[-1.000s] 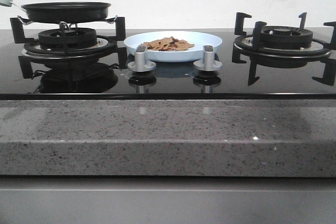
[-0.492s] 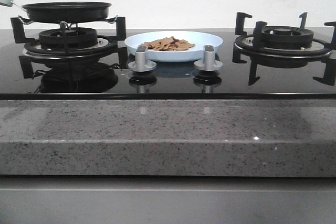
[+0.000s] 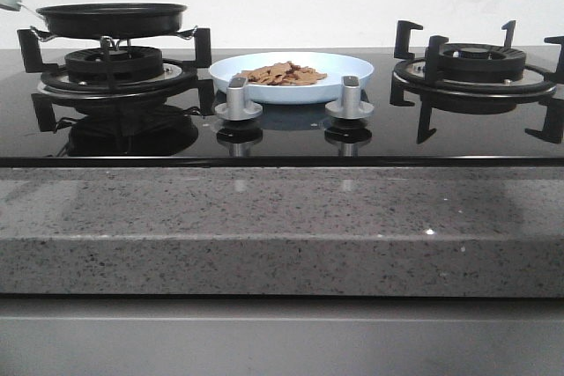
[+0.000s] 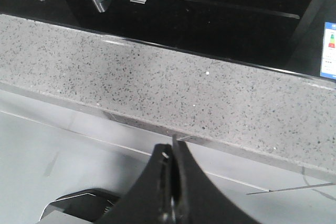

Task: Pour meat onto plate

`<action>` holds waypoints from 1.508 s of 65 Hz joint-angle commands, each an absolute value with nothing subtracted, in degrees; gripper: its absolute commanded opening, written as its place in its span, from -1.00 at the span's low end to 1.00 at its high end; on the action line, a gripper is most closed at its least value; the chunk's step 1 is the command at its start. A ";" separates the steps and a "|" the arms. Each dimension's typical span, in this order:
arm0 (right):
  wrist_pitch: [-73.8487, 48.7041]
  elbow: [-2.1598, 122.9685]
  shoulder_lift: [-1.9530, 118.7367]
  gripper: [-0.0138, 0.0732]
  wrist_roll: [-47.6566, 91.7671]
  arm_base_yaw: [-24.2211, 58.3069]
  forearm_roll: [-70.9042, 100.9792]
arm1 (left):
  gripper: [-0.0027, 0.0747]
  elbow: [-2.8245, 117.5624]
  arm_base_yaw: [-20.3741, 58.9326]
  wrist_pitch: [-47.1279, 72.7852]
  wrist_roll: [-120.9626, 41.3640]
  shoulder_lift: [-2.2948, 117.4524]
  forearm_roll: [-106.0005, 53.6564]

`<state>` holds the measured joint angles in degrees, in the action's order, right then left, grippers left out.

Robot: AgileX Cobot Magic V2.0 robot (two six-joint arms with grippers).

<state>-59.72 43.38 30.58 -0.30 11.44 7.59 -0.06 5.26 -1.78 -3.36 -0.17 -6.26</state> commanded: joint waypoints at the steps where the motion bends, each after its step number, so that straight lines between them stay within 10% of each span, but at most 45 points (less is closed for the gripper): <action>1: -56.67 44.93 30.81 -0.84 0.00 11.09 7.41 | -0.98 -0.56 5.70 -6.26 -2.81 -1.24 -6.56; 36: -11.01 10.71 5.29 -0.84 0.32 1.12 5.37 | -0.98 -0.56 5.70 -6.26 -2.81 -1.13 -6.56; 98: -1.73 -1.21 -1.55 -0.84 0.32 0.53 5.32 | -0.98 -0.56 5.70 -6.22 -2.81 -1.13 -6.56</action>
<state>-7.23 -1.46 -0.66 0.00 0.91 5.33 -0.06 5.26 -1.78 -3.36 -0.17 -6.26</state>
